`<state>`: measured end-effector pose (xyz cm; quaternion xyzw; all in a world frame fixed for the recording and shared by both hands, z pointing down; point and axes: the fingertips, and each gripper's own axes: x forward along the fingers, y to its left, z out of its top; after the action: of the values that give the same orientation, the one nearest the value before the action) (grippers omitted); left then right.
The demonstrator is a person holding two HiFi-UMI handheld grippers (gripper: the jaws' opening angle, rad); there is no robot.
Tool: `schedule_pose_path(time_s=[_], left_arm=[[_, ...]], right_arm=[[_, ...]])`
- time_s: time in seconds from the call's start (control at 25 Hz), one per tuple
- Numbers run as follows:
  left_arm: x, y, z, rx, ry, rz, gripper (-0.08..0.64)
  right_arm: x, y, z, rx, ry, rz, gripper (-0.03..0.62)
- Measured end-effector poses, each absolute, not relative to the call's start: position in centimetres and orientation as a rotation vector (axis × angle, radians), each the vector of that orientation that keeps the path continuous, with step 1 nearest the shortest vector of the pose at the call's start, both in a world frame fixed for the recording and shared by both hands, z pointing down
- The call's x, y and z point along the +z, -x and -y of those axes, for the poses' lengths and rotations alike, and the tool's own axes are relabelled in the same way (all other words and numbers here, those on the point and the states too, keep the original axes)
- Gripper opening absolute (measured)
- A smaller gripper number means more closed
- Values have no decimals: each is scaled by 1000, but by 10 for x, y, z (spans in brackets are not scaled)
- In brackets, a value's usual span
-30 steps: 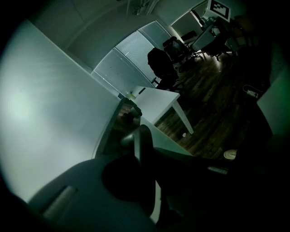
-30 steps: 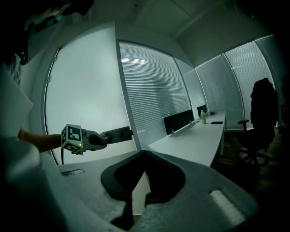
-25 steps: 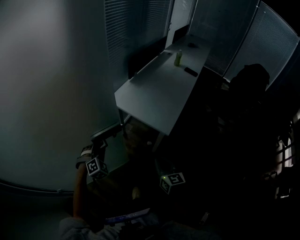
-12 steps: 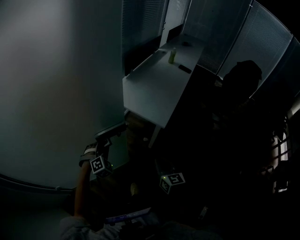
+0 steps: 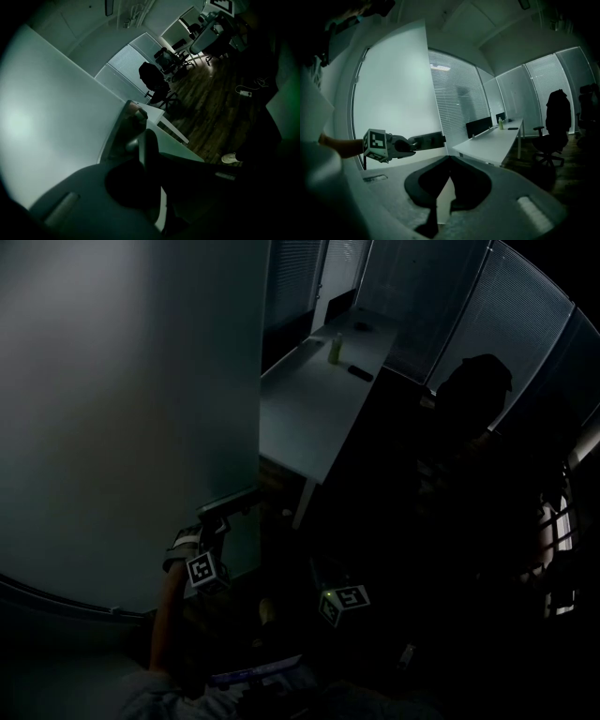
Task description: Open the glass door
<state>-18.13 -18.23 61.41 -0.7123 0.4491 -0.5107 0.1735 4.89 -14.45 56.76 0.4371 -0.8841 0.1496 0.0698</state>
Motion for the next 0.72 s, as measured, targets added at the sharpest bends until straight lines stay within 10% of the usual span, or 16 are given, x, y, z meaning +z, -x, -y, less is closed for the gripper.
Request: schedule_pose_path(time_s=[0.72], left_arm=[[613,144,116,-1396,2044,-1144,51]], right_arm=[[553,-67,72,418,-1452,2633,2]])
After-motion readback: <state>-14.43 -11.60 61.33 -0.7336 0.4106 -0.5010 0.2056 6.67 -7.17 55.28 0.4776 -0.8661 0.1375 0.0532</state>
